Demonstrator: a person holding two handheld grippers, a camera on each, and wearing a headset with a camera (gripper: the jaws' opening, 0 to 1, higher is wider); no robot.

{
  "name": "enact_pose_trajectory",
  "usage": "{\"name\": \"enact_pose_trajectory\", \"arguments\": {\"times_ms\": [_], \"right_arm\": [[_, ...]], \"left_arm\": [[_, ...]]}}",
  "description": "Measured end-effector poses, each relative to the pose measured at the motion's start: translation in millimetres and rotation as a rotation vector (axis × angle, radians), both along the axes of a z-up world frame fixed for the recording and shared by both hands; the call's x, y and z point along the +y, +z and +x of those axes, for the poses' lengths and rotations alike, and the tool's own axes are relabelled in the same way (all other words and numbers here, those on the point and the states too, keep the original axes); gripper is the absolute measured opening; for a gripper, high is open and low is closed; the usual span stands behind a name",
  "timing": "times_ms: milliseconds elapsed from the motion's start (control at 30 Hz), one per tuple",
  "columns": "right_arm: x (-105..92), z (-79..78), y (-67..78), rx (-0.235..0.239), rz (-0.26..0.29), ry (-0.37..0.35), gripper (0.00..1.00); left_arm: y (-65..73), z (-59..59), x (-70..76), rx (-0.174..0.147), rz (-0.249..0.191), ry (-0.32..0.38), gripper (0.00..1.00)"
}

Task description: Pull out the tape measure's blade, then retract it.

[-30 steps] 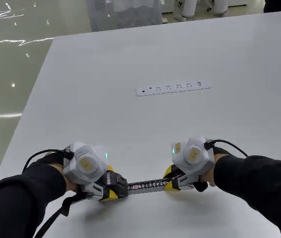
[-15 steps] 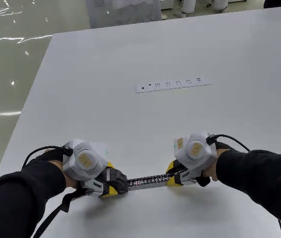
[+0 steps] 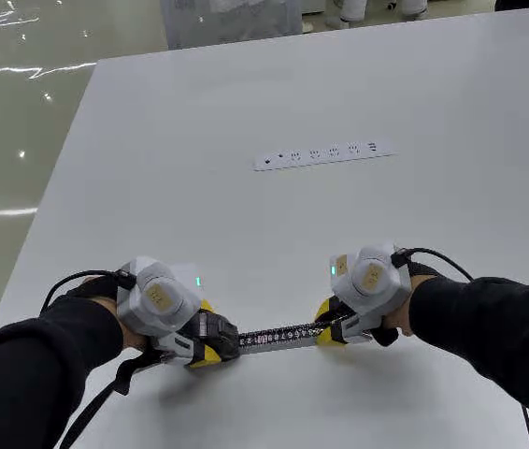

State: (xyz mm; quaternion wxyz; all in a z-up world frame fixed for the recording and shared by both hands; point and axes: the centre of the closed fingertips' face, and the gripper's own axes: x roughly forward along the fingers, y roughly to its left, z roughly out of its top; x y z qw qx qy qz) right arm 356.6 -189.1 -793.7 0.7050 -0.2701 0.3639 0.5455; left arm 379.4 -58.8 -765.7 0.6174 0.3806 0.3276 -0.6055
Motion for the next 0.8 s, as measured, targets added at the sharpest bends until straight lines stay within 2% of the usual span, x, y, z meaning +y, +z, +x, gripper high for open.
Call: {"name": "enact_pose_trajectory", "arguments": {"times_ms": [800], "right_arm": [[-10.9,-1.4,0.7,0.006,-0.005,-0.011,0.10]], "left_arm": [[-0.2,0.5,0.2,0.000,-0.001,0.003,0.33]]}}
